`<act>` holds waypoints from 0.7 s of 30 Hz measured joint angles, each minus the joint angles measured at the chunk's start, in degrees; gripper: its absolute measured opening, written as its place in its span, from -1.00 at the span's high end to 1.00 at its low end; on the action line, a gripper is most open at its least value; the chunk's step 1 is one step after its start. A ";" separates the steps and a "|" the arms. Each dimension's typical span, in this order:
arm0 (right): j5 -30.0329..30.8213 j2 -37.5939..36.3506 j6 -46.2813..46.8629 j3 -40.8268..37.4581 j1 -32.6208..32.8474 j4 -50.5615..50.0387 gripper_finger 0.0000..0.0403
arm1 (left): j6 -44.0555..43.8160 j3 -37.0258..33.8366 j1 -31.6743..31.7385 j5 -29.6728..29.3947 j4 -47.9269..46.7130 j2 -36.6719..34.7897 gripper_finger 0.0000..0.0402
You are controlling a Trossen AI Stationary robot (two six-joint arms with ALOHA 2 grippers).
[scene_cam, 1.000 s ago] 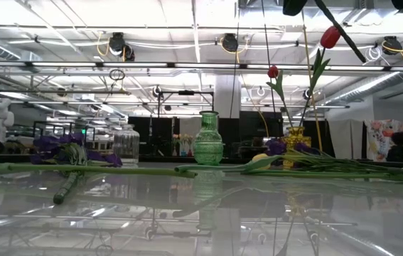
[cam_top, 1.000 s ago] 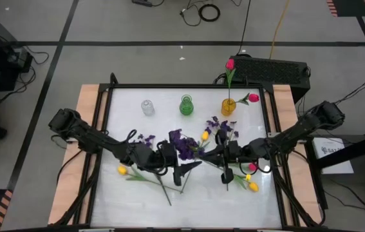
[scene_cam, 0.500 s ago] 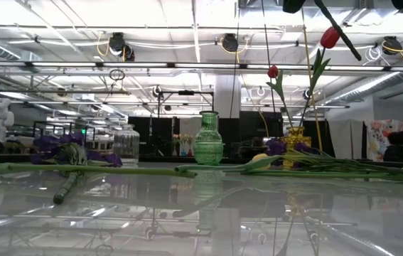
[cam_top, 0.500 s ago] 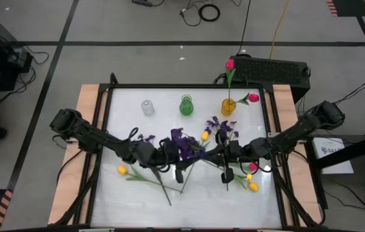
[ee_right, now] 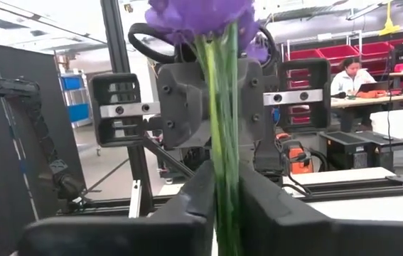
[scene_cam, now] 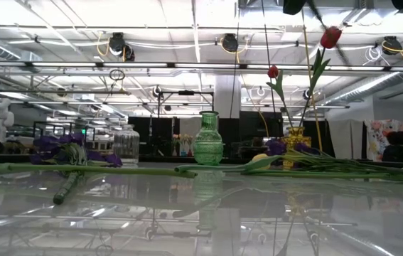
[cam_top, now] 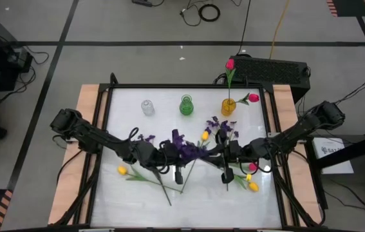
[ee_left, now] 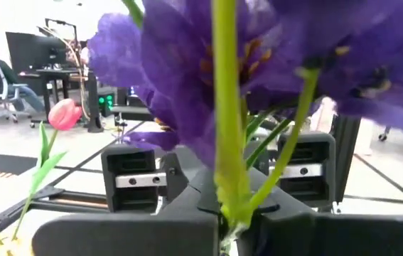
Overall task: Sort flowers into vase by color
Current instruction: Put the middle purple flowers into the green vase
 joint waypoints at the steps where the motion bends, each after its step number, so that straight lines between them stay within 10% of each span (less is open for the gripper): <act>1: 0.11 0.00 0.02 0.00 -0.02 0.02 0.72 | 0.34 0.00 0.10 0.02 -0.38 0.00 0.94; 13: 3.51 -4.98 -0.18 0.00 0.53 -7.40 -0.17 | 5.68 -0.02 3.87 -0.02 -18.02 -12.29 0.93; 21: 2.89 -6.73 0.33 -0.04 0.55 -16.43 -0.41 | 5.53 0.00 15.78 5.69 -26.70 -22.08 0.94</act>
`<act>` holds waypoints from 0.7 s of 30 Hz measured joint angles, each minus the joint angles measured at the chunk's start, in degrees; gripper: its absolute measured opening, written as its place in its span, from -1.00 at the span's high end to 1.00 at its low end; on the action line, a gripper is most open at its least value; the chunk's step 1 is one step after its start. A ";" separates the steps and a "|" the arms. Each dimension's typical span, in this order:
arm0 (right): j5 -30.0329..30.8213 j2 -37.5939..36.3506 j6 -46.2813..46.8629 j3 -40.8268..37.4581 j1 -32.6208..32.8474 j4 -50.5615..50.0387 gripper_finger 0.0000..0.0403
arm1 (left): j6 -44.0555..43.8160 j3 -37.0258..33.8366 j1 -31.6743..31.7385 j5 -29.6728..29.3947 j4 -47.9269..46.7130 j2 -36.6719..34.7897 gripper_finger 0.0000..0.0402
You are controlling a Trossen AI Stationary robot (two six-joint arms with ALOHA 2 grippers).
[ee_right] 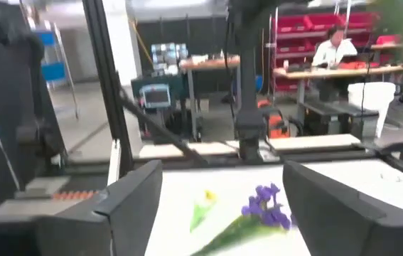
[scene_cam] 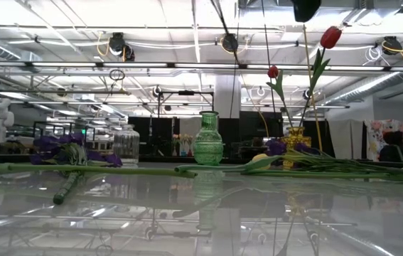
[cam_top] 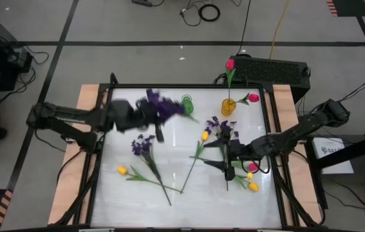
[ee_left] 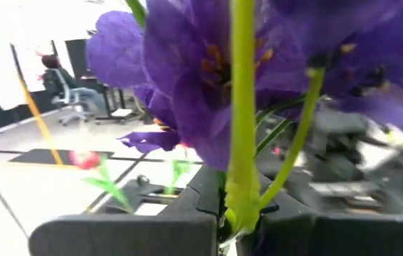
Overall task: Sort flowers into vase by color
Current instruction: Put the middle purple flowers into the green vase
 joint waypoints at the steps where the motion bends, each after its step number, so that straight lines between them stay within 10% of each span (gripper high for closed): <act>1: -0.04 0.00 -0.13 0.02 0.00 -1.01 -0.42 | -0.07 0.00 2.36 1.08 -0.20 -0.52 0.94; 10: 0.00 0.02 -1.72 0.00 -0.10 -8.04 -0.42 | -10.08 -0.02 24.91 22.32 -1.78 1.08 0.94; 21: 0.31 0.03 -10.35 0.01 -2.65 -12.06 -0.42 | -10.64 -0.04 37.61 32.04 -4.23 3.53 0.94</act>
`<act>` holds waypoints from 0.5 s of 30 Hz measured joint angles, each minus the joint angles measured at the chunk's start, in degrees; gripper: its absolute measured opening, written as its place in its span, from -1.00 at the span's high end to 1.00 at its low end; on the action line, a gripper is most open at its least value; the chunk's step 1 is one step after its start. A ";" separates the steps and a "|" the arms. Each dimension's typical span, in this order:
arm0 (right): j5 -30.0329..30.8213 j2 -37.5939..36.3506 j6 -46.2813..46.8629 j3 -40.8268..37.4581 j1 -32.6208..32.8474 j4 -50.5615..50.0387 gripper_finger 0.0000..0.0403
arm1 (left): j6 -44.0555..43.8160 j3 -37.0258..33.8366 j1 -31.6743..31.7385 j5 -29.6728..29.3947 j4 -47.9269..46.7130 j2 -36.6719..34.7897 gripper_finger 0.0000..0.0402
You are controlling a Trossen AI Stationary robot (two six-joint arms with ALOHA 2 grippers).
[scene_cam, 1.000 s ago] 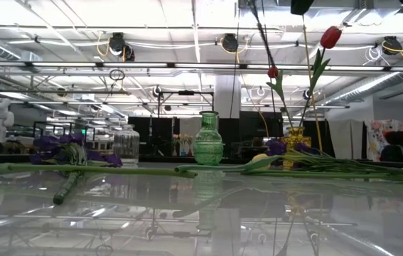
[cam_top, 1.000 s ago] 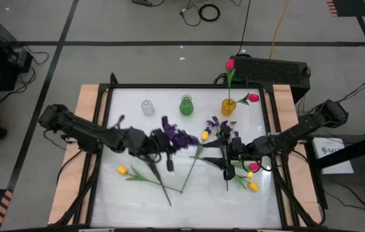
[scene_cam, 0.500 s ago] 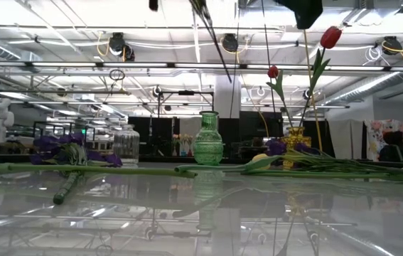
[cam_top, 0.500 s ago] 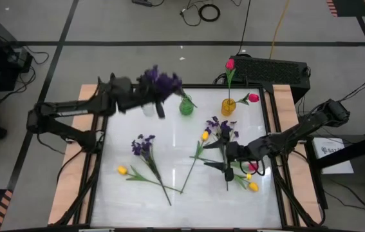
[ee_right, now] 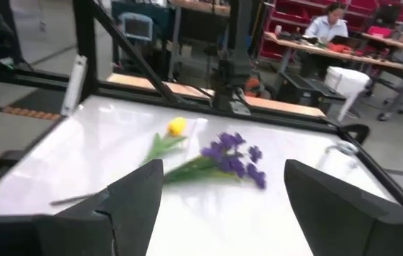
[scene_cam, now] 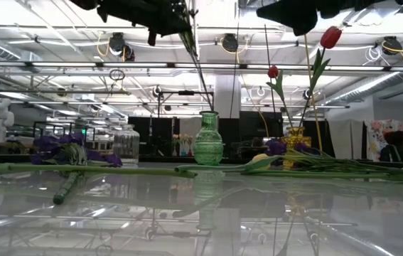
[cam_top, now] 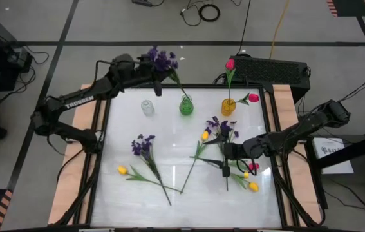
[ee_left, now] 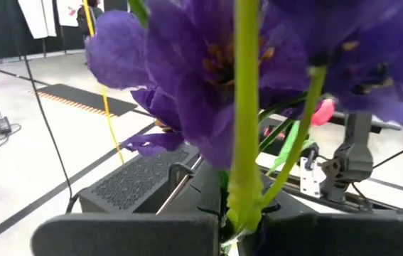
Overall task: Sort flowers into vase by color
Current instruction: Put the middle purple flowers into the green vase
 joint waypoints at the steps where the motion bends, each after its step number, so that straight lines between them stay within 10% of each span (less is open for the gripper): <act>1: 0.04 0.01 -0.19 0.00 -0.36 -0.39 -0.42 | 0.00 0.01 0.52 0.31 0.00 0.25 0.94; 15: 0.06 0.01 -0.12 -0.01 -1.69 -1.60 -0.42 | -3.20 0.04 2.59 2.29 -0.42 5.38 0.92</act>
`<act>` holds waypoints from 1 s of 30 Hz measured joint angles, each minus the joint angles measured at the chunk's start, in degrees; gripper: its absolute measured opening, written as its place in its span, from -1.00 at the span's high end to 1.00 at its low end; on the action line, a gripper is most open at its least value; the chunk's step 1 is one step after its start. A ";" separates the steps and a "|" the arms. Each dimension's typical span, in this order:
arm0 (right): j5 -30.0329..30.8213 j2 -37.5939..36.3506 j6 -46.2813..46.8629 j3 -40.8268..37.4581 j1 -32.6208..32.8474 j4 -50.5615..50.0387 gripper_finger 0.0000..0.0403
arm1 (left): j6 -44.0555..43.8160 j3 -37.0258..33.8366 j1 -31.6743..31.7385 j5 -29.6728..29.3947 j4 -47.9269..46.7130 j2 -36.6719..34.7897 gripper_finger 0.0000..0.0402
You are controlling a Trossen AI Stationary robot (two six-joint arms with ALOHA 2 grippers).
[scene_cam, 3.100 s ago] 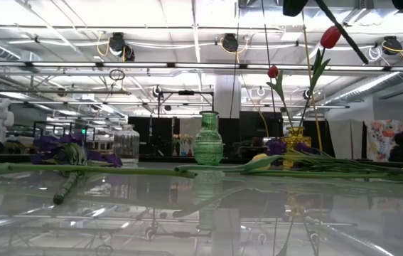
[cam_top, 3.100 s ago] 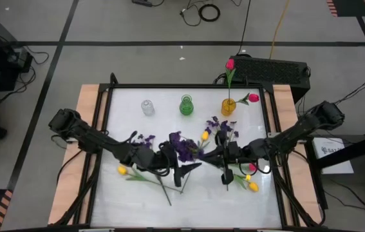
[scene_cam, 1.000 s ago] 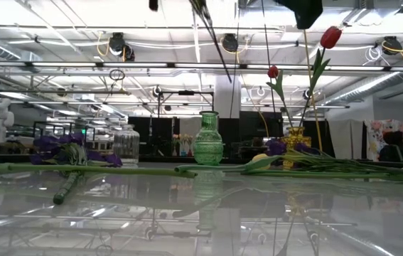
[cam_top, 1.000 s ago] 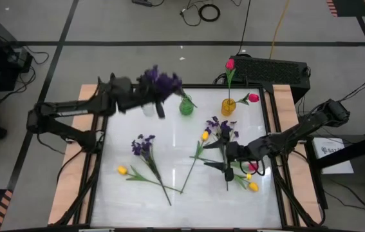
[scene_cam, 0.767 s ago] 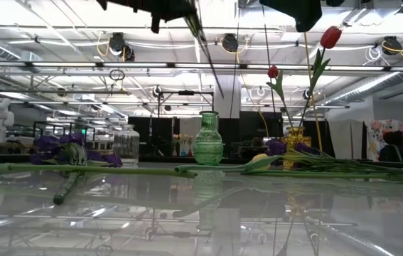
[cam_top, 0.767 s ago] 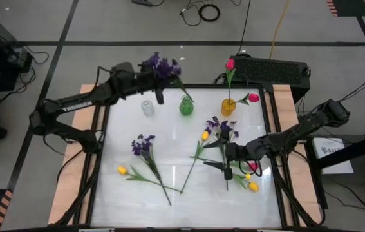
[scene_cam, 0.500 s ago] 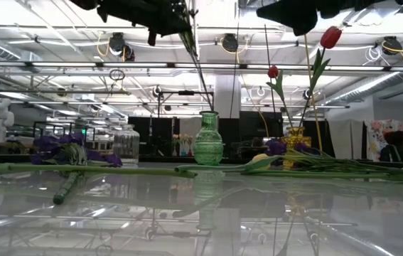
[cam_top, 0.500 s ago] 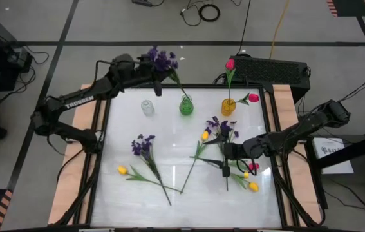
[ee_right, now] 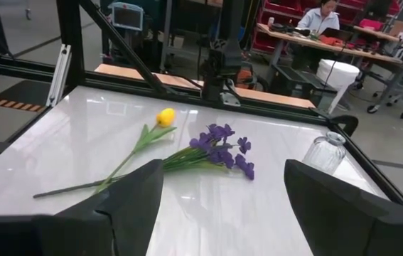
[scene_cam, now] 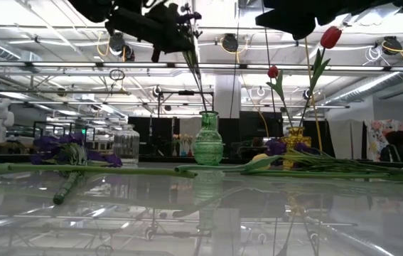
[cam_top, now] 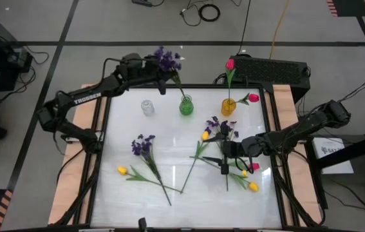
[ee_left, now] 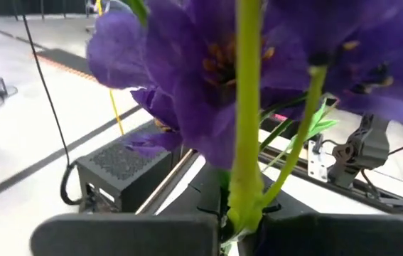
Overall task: Sort flowers into vase by color
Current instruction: Put the middle purple flowers into the green vase
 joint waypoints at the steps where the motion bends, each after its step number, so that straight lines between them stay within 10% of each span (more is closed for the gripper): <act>1: 0.00 0.00 0.00 0.02 0.02 0.06 -0.42 | -0.93 0.00 0.01 -0.01 -0.10 0.56 0.91; 11: -0.09 0.00 0.24 0.02 0.04 0.19 -0.42 | -4.21 0.00 0.02 -0.02 -0.33 4.32 0.67; 30: -0.07 0.02 1.75 0.02 0.04 -1.77 -0.42 | 2.26 0.00 0.33 -2.58 -3.18 4.52 -0.55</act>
